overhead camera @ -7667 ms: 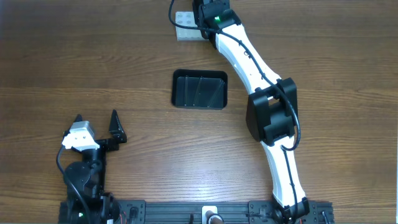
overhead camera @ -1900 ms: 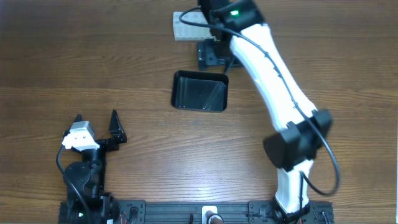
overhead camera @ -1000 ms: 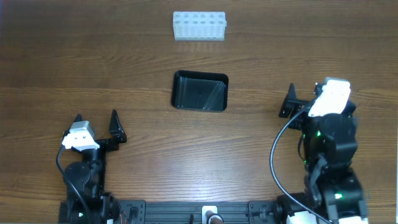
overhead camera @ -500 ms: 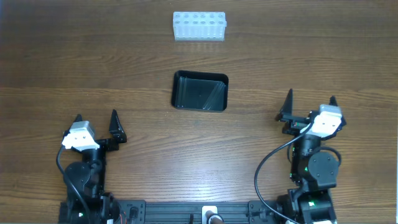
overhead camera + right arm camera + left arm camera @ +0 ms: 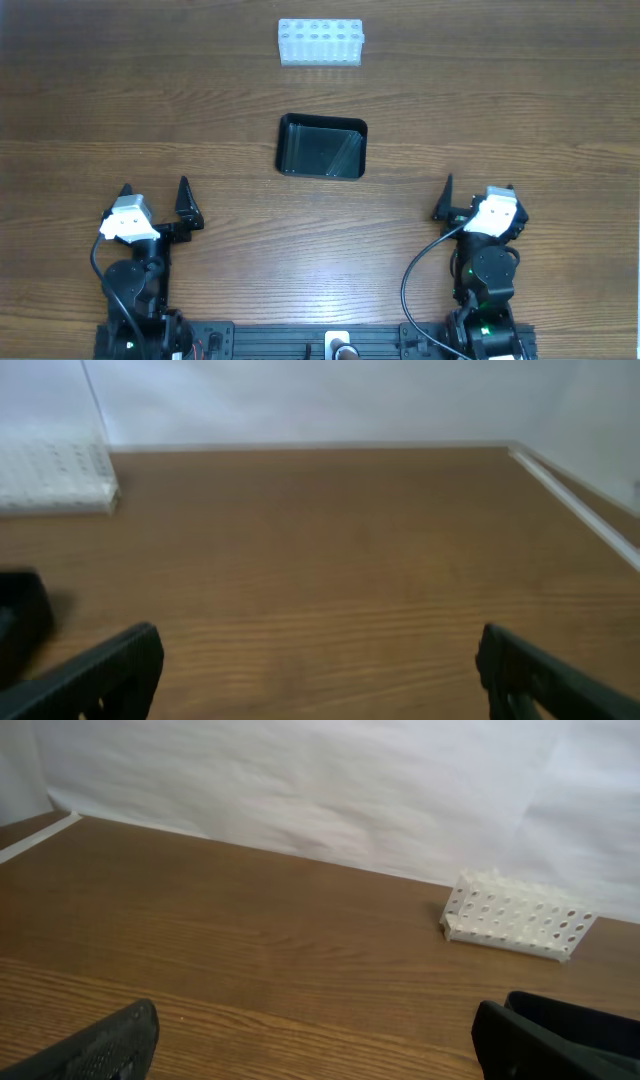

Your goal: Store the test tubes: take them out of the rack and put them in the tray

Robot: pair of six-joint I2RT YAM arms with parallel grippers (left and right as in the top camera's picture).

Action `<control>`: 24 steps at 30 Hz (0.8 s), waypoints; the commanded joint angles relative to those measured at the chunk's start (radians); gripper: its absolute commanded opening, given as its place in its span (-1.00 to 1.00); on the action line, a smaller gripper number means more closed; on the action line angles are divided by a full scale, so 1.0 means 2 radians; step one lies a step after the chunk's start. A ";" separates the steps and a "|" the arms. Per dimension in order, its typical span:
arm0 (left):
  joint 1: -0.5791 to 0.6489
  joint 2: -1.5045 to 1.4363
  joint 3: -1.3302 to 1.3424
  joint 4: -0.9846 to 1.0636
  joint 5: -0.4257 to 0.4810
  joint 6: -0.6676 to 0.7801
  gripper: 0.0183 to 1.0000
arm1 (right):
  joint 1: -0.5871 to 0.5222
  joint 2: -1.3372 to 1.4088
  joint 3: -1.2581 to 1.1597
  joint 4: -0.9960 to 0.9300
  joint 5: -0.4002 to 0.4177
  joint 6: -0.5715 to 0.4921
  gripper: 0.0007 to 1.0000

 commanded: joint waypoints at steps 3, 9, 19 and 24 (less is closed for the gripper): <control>0.002 -0.003 -0.002 0.000 -0.004 0.007 1.00 | -0.014 -0.089 -0.003 -0.037 -0.003 -0.004 0.98; 0.002 -0.003 -0.002 0.000 -0.004 0.007 1.00 | -0.021 -0.110 -0.003 -0.035 -0.003 -0.004 0.98; 0.002 -0.003 -0.002 0.000 -0.004 0.007 0.99 | -0.045 -0.110 -0.003 -0.044 -0.090 -0.004 0.98; 0.002 -0.003 -0.002 0.000 -0.004 0.007 1.00 | -0.049 -0.110 -0.003 -0.051 -0.153 -0.004 0.99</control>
